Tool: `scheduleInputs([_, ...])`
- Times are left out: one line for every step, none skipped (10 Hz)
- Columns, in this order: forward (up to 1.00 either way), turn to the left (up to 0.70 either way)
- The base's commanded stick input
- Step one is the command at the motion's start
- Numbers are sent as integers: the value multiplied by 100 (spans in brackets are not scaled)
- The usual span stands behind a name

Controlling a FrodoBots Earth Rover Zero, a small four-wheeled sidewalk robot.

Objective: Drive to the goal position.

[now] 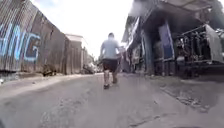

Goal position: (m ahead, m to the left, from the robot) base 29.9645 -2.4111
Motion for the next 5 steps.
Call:
scheduleInputs([100,0])
scheduleInputs([100,0])
scheduleInputs([100,0])
scheduleInputs([100,0])
scheduleInputs([100,0])
